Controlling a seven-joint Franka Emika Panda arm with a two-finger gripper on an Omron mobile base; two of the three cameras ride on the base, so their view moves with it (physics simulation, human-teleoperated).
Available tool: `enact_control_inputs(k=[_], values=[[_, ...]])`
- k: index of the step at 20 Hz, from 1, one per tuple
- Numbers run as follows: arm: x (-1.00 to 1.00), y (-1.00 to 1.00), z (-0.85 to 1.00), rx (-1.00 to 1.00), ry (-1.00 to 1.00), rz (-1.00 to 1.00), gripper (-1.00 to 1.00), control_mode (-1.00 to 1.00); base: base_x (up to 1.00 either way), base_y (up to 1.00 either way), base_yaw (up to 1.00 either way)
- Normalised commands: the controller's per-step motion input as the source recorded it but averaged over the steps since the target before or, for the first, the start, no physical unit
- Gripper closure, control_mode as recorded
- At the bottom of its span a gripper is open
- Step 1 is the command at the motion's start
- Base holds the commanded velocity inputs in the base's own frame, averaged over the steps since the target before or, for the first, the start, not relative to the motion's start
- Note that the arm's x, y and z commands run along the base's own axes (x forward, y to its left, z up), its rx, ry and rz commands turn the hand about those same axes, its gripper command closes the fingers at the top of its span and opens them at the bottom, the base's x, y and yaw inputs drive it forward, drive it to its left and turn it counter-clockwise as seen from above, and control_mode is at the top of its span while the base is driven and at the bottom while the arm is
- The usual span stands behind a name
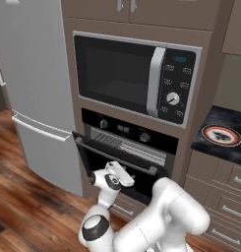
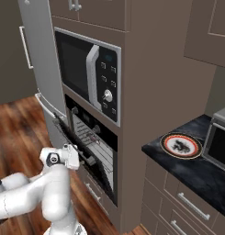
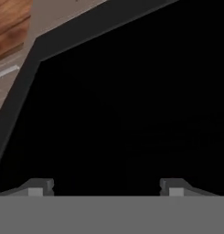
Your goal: Place the fish on the rack of the oven, and slide the rack back inside. Close the oven door.
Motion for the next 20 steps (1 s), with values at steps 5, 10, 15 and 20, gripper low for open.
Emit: enact_control_inputs(k=[5, 10, 15, 20], values=[[1.0, -1.0, -0.3, 0.27, 0.18, 0.08, -1.0, -1.0, 0.0, 0.0, 0.0], [1.0, -1.0, -0.38, 0.25, 0.16, 0.13, -1.0, -1.0, 0.0, 0.0, 0.0], [0.88, -1.0, -0.37, 0.21, 0.04, 0.1, -1.0, -1.0, 0.0, 0.0, 0.0], [0.36, -0.8, -0.26, 0.14, 0.0, 0.02, -1.0, -1.0, 0.0, 0.0, 0.0]])
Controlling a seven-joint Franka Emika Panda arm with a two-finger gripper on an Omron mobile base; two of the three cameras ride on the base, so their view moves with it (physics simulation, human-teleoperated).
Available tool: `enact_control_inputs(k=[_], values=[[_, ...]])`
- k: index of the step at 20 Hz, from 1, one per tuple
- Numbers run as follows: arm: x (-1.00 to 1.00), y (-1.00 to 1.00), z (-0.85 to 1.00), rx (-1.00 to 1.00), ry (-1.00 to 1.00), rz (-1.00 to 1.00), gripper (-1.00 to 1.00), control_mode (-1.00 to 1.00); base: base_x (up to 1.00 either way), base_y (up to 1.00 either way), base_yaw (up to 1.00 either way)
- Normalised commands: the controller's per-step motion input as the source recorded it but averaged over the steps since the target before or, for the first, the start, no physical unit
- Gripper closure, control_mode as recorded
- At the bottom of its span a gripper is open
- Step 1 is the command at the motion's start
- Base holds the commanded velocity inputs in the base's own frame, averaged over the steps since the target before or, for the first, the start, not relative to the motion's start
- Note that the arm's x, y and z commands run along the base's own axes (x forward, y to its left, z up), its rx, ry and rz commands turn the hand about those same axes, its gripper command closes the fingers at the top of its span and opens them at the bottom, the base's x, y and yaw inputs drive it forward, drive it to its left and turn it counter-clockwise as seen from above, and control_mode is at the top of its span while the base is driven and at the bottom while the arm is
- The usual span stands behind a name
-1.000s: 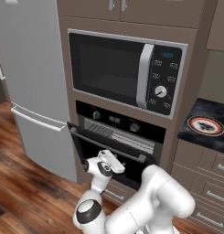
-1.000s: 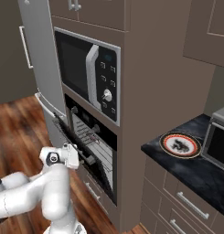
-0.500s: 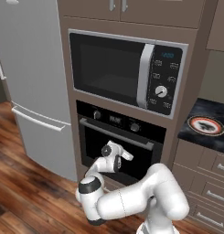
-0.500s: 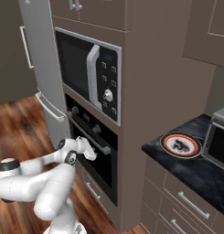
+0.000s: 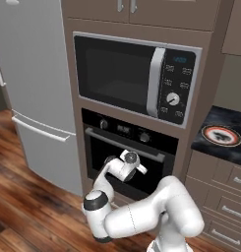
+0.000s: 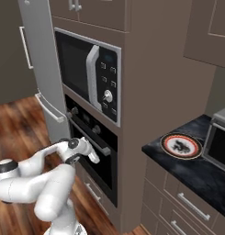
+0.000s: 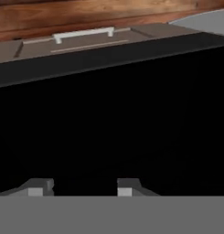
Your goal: Place the fish on the rack of the oven, and slide the rack back inside. Close the oven door.
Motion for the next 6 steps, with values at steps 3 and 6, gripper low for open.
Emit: enact_control_inputs(k=[3, 6], values=[[0.0, -0.26, -0.01, 0.01, 0.0, -0.01, -1.0, -1.0, 0.0, 0.0, 0.0], [0.0, -0.07, 0.0, 0.0, 0.0, 0.0, -1.0, -1.0, 0.0, 0.0, 0.0]])
